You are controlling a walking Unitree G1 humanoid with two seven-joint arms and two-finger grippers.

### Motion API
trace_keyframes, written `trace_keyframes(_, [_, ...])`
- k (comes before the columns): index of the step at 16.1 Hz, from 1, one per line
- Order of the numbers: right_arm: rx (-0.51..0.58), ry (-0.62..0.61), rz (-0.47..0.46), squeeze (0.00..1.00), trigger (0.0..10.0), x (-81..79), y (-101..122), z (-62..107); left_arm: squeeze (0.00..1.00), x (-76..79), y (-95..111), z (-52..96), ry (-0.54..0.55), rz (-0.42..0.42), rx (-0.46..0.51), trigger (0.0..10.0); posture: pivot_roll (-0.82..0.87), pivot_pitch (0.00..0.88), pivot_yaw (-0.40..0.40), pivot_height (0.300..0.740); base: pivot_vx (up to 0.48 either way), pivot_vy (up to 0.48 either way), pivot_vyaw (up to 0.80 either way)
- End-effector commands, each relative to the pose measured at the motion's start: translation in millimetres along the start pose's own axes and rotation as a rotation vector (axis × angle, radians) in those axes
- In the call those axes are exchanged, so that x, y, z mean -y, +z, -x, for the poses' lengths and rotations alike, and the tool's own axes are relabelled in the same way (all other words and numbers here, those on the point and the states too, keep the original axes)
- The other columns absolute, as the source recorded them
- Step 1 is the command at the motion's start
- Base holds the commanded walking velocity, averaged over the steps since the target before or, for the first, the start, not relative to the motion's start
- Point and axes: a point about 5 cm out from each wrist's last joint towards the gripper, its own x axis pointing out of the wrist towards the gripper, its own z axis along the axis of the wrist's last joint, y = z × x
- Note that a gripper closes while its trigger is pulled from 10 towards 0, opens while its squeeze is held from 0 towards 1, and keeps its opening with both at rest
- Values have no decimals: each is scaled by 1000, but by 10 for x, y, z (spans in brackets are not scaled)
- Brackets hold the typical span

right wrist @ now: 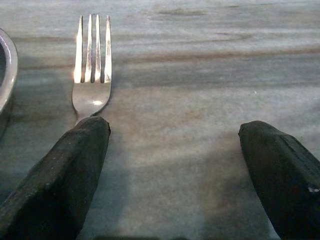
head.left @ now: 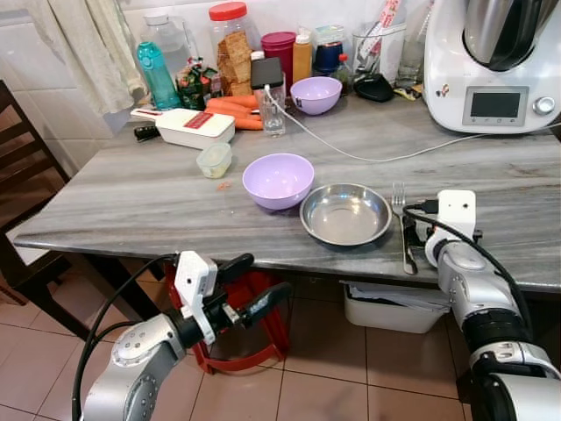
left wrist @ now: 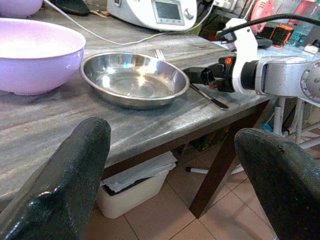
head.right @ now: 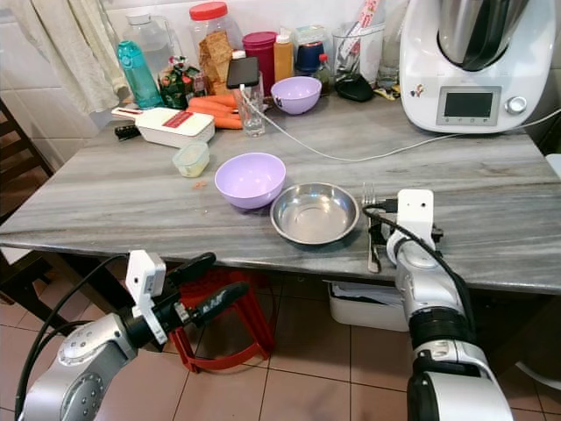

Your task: Setting the table

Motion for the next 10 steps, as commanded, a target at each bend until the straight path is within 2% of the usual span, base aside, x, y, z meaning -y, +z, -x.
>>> trace_keyframes(1, [0, 12, -3, 255, 10000, -39, 19, -11, 0, 1, 20, 19, 5, -17, -14, 10000, -44, 0, 122, 740, 0, 0, 0])
trace_keyframes(4, [54, -39, -8, 259, 10000, 46, 64, 30, 0, 1, 24, 10, 10, -14, -9, 10000, -47, 0, 120, 740, 0, 0, 0])
trace_keyframes(8, [160, -117, -10, 251, 10000, 121, 110, 192, 0, -10, 24, -1, 24, 2, 8, 10000, -60, 0, 119, 740, 0, 0, 0])
trace_keyframes(9, [184, -134, -2, 31, 10000, 141, 112, 236, 0, -11, 22, -4, 26, 3, 9, 10000, -64, 0, 118, 740, 0, 0, 0])
trace_keyframes(10, [209, -140, 11, 0, 10000, 146, 114, 288, 0, -14, 20, -5, 28, 4, 9, 10000, -66, 0, 117, 740, 0, 0, 0])
